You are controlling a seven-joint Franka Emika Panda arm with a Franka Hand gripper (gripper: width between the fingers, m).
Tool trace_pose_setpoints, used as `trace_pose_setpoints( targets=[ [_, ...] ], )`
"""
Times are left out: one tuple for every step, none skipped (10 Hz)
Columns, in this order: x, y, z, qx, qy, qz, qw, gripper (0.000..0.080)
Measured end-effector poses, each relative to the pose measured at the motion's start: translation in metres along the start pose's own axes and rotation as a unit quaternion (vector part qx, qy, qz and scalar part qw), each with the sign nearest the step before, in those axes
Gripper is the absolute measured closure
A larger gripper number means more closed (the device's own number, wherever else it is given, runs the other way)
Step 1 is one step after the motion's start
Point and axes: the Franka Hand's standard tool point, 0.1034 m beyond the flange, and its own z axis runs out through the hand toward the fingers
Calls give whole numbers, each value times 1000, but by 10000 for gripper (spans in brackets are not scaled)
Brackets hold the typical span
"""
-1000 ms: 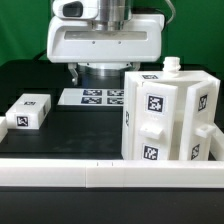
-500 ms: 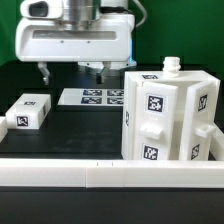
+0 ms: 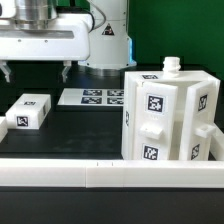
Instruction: Assemble cabinet
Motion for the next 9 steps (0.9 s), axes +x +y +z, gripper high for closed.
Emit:
trace_pose_setpoints(
  targets=[
    [0, 9, 5, -3, -3, -6, 1000, 2],
    [2, 11, 8, -5, -5, -6, 1000, 2],
    [2, 12, 11, -5, -7, -8, 1000, 2],
    [2, 13, 14, -7, -8, -8, 1000, 2],
    [0, 13, 18, -7, -11, -9, 1000, 2],
    [-1, 12, 22, -7, -15, -10, 1000, 2],
    [-3, 10, 25, -7, -18, -11, 1000, 2],
    [-5, 9, 29, -5, -22, -10, 1000, 2],
    [-9, 6, 36, -1, -29, -5, 1000, 2]
  ],
)
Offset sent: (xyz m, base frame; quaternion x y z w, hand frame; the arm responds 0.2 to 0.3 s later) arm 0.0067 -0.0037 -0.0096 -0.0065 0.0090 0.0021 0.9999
